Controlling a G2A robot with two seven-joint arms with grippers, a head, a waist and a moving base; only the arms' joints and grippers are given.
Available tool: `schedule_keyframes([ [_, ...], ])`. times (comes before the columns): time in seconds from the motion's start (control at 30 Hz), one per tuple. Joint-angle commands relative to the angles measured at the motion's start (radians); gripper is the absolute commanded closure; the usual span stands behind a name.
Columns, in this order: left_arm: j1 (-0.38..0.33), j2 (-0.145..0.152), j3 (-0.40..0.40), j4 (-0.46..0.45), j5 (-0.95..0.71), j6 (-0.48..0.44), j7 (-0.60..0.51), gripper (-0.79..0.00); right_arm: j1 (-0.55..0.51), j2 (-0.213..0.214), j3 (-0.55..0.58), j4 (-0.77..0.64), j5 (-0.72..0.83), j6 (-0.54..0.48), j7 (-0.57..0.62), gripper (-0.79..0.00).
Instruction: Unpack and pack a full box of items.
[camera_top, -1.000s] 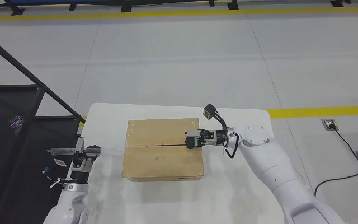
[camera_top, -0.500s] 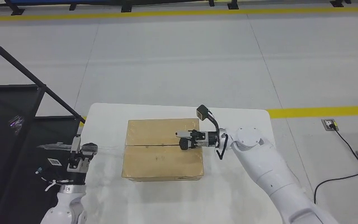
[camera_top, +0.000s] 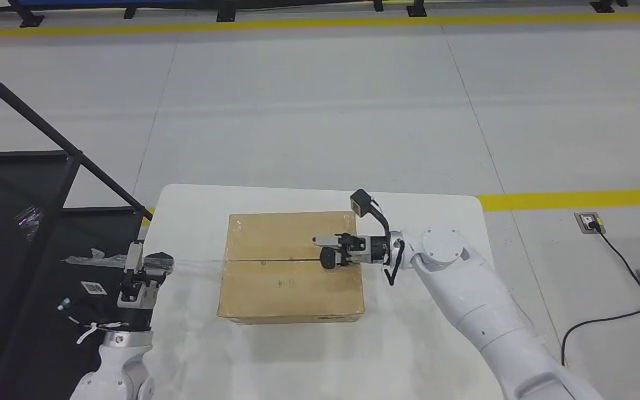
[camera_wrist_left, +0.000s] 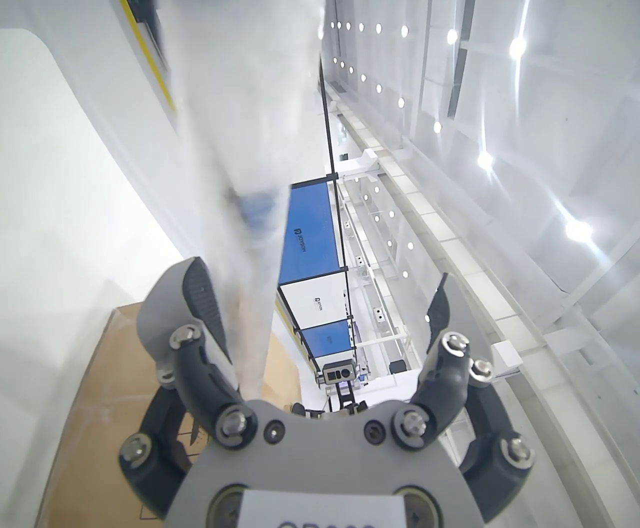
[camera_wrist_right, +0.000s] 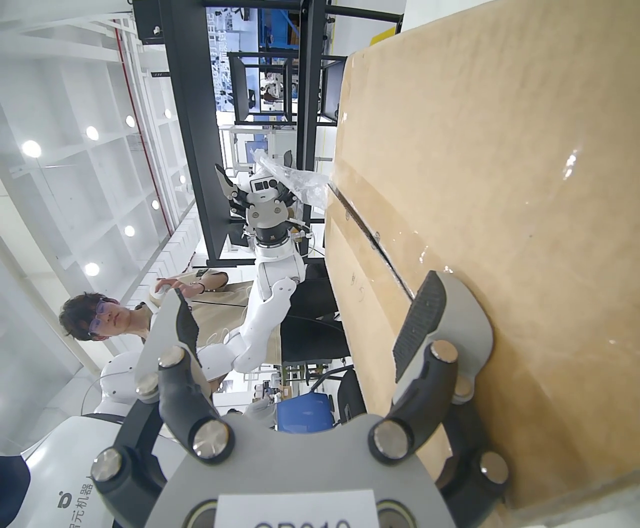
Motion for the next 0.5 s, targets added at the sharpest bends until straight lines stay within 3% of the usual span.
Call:
schedule_keyframes([
  [0.0,0.007,-0.002,-0.003,-0.015,0.013,-0.001,0.002,-0.785,-0.001,0.001,0.003,-0.001,-0.001,-0.002,0.001,-0.785],
  [0.47,0.042,-0.021,-0.004,-0.114,0.125,0.026,0.045,-0.785,-0.009,0.003,0.02,0.006,-0.002,-0.012,0.01,-0.785],
])
